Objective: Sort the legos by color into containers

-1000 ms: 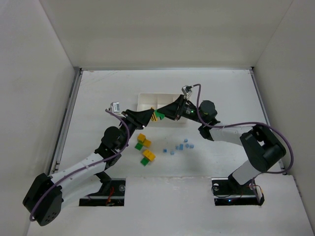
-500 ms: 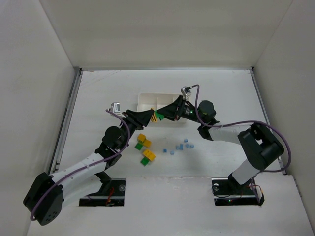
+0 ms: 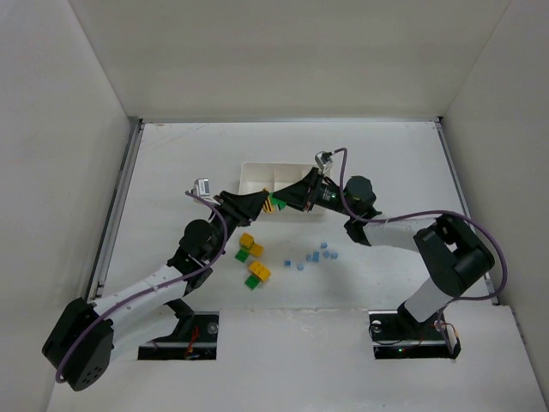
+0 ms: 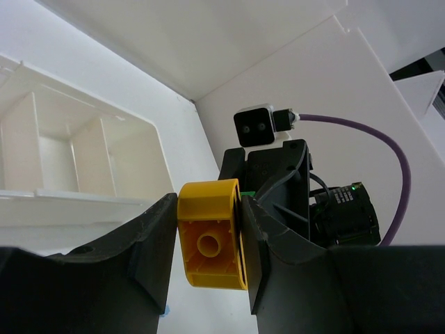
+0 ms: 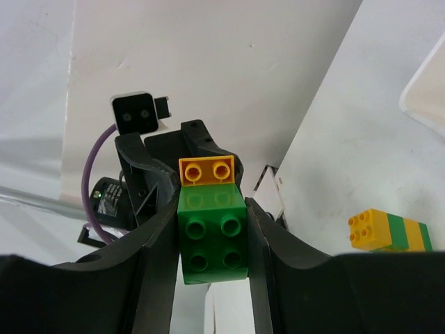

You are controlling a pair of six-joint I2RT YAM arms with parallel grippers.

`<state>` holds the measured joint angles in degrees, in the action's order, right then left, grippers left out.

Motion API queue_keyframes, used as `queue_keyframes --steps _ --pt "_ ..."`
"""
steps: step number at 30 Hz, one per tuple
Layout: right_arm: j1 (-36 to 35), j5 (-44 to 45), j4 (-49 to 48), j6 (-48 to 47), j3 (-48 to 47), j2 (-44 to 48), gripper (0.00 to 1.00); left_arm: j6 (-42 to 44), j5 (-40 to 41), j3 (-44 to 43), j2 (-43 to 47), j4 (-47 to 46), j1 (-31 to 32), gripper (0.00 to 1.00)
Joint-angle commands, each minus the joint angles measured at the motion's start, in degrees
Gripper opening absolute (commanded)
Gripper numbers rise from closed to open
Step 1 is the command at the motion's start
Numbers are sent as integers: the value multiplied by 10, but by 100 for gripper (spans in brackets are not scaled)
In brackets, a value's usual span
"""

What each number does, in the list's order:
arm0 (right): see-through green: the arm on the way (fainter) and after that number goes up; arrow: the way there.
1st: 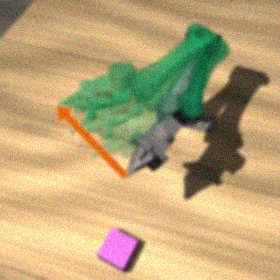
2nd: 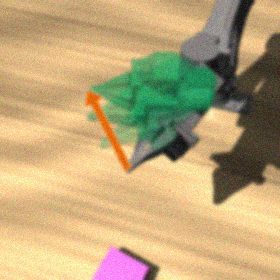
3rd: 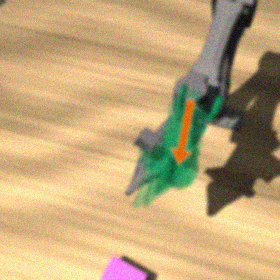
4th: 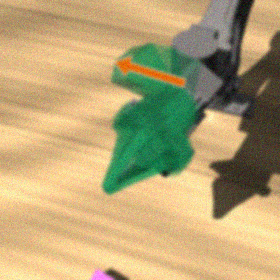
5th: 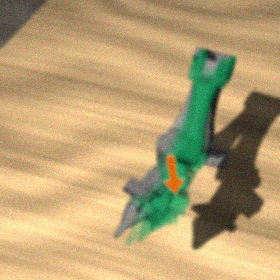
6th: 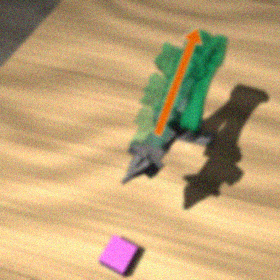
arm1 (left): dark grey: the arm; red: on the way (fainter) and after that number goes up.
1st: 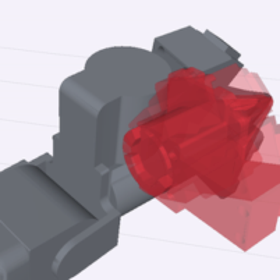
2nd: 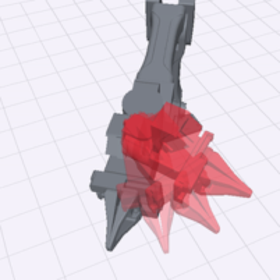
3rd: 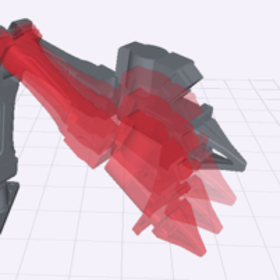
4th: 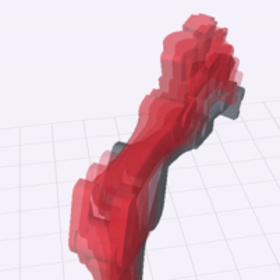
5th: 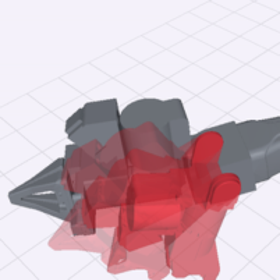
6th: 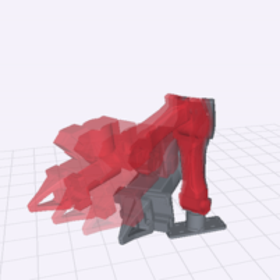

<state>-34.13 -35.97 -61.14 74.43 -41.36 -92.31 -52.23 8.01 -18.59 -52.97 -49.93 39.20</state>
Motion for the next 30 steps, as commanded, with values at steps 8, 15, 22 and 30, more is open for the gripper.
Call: queue_keyframes --steps 8,15,22,30 --pt "48 -6 -92 13 37 36 26 1 -6 15 20 -4 -23 12" --pt "70 -13 -121 32 46 36 26 2 -7 20 34 13 -40 10" --pt "88 -6 -105 13 59 41 27 31 8 -27 -18 29 -81 11" --pt "84 32 16 -85 62 58 27 119 79 -153 -225 50 -81 13"
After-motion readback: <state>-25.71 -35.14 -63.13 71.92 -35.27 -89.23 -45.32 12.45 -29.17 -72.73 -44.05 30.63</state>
